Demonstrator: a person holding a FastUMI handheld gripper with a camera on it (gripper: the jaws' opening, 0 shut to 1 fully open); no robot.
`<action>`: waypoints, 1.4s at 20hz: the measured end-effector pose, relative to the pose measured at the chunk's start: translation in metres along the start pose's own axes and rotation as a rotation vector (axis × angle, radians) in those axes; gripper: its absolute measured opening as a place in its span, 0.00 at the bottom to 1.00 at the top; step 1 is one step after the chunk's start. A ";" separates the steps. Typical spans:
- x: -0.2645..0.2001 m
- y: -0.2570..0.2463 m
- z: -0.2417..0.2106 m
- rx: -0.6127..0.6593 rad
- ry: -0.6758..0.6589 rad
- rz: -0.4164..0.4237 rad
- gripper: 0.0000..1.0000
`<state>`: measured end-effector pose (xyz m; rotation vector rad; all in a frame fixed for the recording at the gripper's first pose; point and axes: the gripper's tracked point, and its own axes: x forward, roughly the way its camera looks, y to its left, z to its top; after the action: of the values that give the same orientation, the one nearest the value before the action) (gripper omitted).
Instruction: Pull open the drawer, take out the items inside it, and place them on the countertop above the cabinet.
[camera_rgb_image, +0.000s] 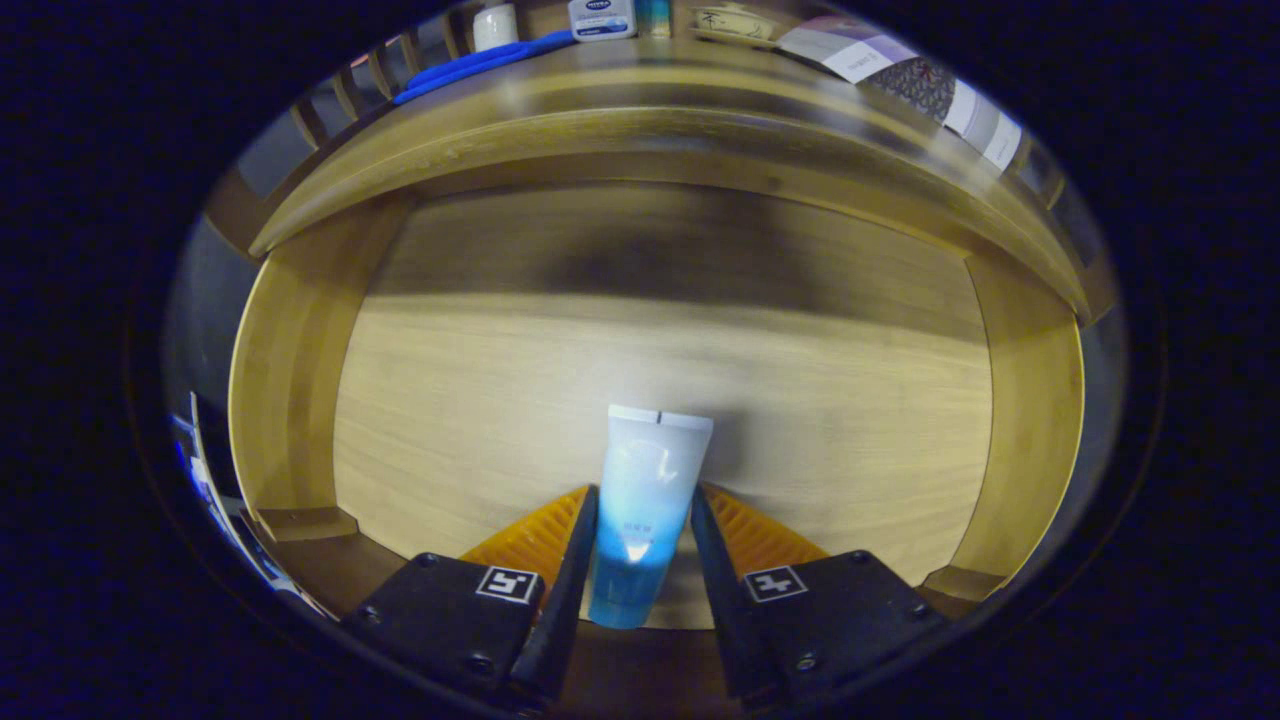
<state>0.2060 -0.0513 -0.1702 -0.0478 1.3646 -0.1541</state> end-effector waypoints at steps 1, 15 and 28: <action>0.000 -0.001 0.001 -0.013 -0.007 -0.007 0.58; -0.091 -0.004 0.065 0.045 -0.318 0.011 0.48; -0.130 -0.011 0.150 0.067 -0.487 -0.032 0.48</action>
<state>0.3258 -0.0530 -0.0114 -0.0477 0.8722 -0.2000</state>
